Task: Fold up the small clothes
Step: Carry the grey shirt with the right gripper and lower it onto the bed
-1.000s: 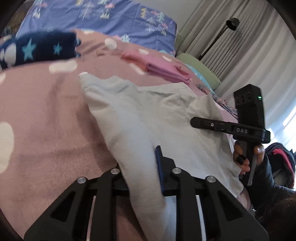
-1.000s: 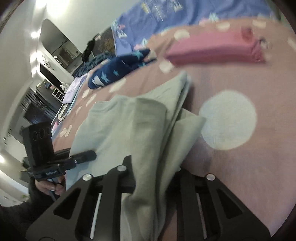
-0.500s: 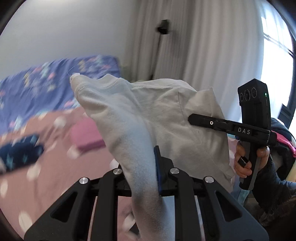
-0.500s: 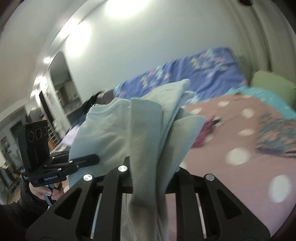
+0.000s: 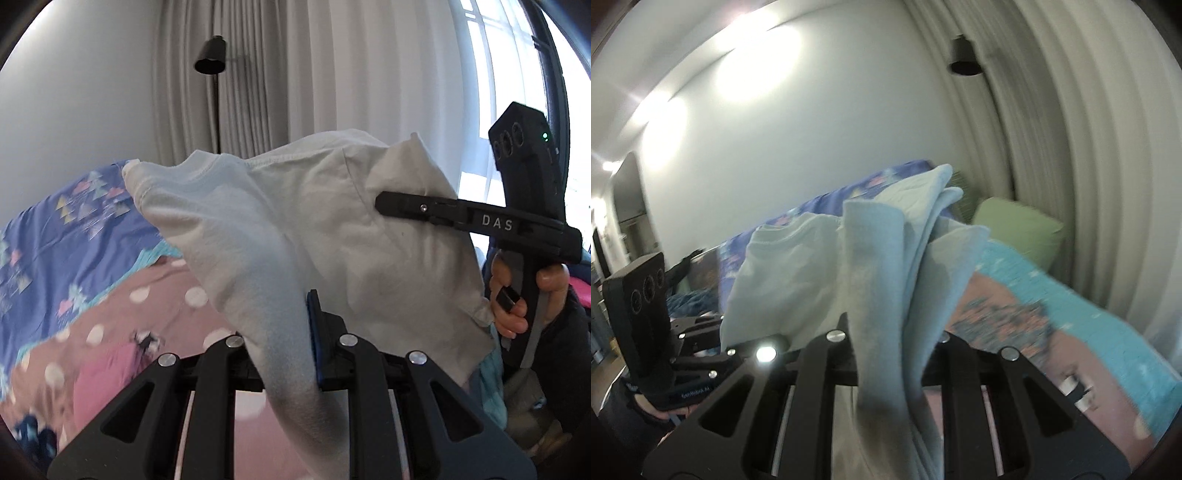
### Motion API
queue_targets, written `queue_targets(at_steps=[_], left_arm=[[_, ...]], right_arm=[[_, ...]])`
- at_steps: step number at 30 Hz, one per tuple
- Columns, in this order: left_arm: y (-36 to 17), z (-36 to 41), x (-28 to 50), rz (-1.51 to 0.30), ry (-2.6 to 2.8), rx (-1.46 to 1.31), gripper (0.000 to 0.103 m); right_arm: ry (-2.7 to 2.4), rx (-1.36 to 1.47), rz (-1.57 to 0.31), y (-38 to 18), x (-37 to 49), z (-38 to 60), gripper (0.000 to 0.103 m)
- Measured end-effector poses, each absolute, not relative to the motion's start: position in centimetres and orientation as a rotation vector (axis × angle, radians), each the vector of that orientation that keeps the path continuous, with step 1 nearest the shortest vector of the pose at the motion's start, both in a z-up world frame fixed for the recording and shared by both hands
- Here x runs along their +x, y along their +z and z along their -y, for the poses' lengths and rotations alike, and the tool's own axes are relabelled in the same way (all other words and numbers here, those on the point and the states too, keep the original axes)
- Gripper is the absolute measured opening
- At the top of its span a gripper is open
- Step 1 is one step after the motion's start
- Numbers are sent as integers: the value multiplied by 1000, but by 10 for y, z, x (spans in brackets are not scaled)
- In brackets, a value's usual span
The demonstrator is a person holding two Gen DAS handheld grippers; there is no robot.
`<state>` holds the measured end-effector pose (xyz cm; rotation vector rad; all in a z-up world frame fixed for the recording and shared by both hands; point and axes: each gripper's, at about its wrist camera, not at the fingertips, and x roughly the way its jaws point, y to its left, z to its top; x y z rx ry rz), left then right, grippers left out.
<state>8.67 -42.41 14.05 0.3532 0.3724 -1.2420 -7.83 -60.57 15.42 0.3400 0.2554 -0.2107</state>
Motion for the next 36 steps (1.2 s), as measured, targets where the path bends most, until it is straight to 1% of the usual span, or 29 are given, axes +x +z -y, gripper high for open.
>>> queue_targets(at_steps=[5, 10, 11, 12, 13, 14, 16, 17, 18, 20, 21, 22, 23, 25, 26, 31, 33, 34, 36], left_arm=[[133, 494, 121, -380, -1249, 376, 17], [109, 547, 155, -372, -1226, 412, 18], [97, 561, 165, -351, -1209, 435, 23], [84, 570, 174, -340, -1187, 467, 37], [69, 581, 182, -353, -1148, 512, 49], [44, 592, 195, -424, -1077, 567, 65], [1, 594, 214, -556, -1046, 568, 65], [-27, 589, 220, -634, -1088, 532, 65], [-47, 585, 222, -681, -1122, 520, 65], [-89, 580, 223, -730, -1150, 534, 68], [-97, 577, 222, -744, -1168, 515, 68], [-99, 577, 226, -754, -1172, 501, 69], [-99, 577, 227, -764, -1166, 502, 70], [-101, 580, 226, -758, -1140, 530, 75], [-101, 585, 222, -737, -1117, 550, 78], [-101, 588, 205, -615, -1028, 615, 83], [-96, 591, 195, -524, -967, 670, 83], [-92, 589, 189, -501, -951, 687, 83], [-81, 578, 178, -524, -960, 684, 82]], right_arm=[[-324, 341, -284, 153, -40, 667, 14], [-435, 358, -312, 128, 8, 713, 14], [-463, 353, -308, 119, 20, 725, 17], [-504, 340, -310, 108, 32, 735, 34], [-578, 319, -326, 93, 46, 743, 48], [-731, 305, -383, 70, 59, 755, 72], [-907, 358, -509, 26, 67, 772, 58], [-887, 438, -576, -5, 67, 780, 52], [-842, 489, -611, -26, 66, 782, 51], [-800, 499, -729, -81, 68, 780, 53], [-792, 496, -728, -95, 66, 777, 55], [-785, 556, -698, -102, 57, 783, 58], [-785, 612, -682, -103, 51, 788, 65], [-763, 700, -670, -113, 46, 796, 65], [-776, 681, -682, -114, 45, 787, 65], [-919, 458, -774, -111, 76, 766, 67], [-954, 431, -787, -110, 79, 764, 71], [-975, 416, -786, -107, 77, 761, 71], [-1024, 352, -726, -90, 67, 748, 71]])
